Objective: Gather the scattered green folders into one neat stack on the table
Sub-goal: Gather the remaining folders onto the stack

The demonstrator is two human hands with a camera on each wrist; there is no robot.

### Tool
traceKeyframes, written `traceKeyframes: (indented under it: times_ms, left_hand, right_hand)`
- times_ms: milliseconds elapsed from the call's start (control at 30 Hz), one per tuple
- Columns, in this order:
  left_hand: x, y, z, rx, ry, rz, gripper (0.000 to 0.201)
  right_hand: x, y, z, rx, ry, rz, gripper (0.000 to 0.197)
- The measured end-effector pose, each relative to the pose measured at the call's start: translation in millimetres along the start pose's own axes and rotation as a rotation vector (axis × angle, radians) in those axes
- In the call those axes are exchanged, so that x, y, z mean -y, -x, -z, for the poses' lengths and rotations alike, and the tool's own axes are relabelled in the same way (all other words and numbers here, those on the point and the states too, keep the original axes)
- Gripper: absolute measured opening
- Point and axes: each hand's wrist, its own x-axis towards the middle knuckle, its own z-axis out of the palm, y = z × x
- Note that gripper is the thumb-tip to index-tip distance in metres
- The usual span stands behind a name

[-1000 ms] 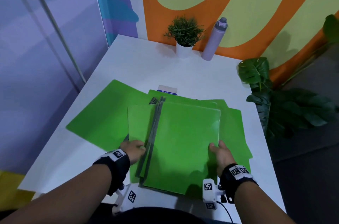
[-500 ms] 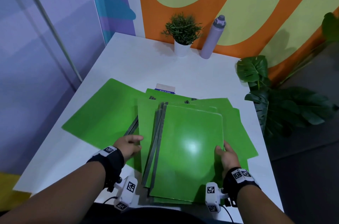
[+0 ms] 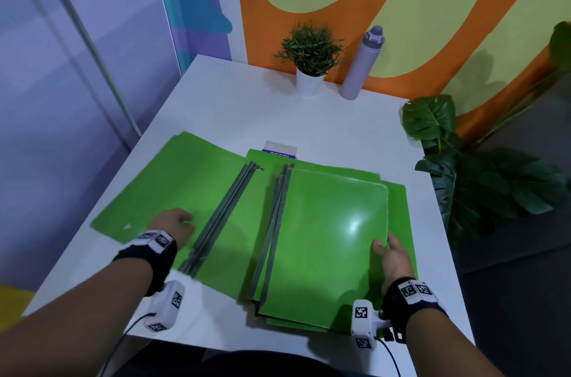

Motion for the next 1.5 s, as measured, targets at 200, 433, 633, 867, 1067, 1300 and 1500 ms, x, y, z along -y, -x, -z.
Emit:
traceKeyframes:
  times_ms: [200,433,633,867,1067,1300,1500]
  left_hand:
    - [-19,9,-47,0.053,-0.195,-0.043,0.032]
    - [-15,11,-41,-0.151,-0.222,-0.117,0.019]
    - [-47,47,34,-0.555,0.058,-0.386,0.015]
    - [-66,81,82,-0.541,0.43,-0.387,0.005]
    - [-52,69,43,-0.059,0.825,-0.291,0.023]
    - [-62,78,6,0.358,0.839,-0.269,0.011]
    - [-39,28,-31,0.009,0.187,-0.218,0.019]
  right_hand:
    - [-4,6,-7,0.051,0.04,0.009,0.058]
    - [0,9,3,0.029,0.008,0.014,0.057]
    - [18,7,0,0.048,-0.135,0.002,0.057]
    - [39,1,-33,0.09,-0.266,0.165,0.043]
    - [39,5,-48,0.116,-0.296,0.148,0.048]
    - [18,14,-37,0.127,-0.169,0.05,0.049]
    - [23,16,-17,-0.002,-0.028,0.045,0.052]
